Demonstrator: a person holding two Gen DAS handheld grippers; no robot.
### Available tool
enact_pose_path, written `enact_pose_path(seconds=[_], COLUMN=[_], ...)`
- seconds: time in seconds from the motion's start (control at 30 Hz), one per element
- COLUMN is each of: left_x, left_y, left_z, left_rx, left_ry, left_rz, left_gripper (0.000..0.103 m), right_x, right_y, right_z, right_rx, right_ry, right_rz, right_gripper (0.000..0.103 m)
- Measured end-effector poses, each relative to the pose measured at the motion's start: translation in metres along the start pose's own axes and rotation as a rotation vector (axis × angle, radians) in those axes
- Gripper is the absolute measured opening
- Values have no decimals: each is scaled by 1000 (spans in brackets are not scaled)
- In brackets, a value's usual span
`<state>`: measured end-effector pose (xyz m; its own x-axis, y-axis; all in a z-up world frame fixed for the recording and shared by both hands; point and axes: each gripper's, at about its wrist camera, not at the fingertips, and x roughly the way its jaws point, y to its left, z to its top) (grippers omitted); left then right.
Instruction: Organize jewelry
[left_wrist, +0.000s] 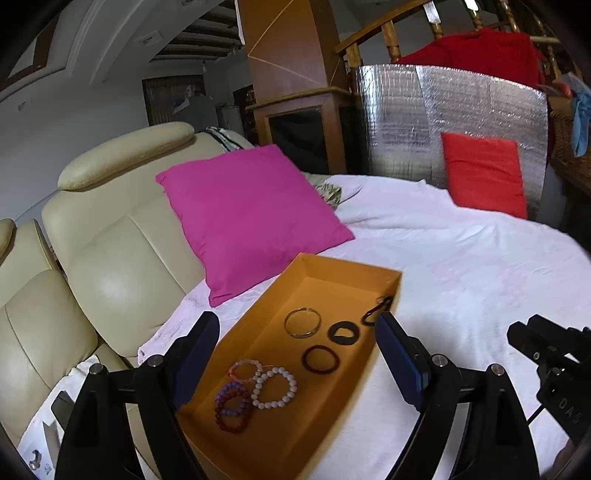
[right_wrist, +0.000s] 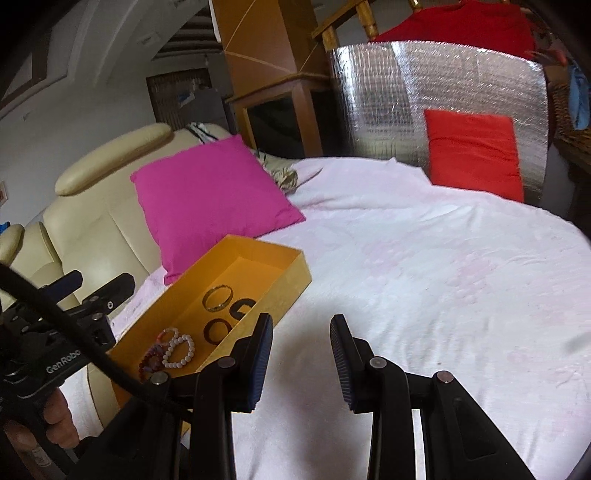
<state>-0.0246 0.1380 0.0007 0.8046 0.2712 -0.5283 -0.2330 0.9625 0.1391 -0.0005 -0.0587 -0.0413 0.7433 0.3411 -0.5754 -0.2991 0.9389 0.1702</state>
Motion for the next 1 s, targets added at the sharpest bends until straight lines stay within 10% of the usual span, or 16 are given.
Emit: enact_pose_path(seconds=[1.0], left_x=[-147], left_y=[103], left_z=[-27], left_rx=[-67], left_ry=[-60], left_rz=[142], left_gripper=[87], right_x=[-150], right_y=[116], right_z=[-33], right_rx=[-89], right_ry=[-87], right_rz=[110], right_gripper=[55])
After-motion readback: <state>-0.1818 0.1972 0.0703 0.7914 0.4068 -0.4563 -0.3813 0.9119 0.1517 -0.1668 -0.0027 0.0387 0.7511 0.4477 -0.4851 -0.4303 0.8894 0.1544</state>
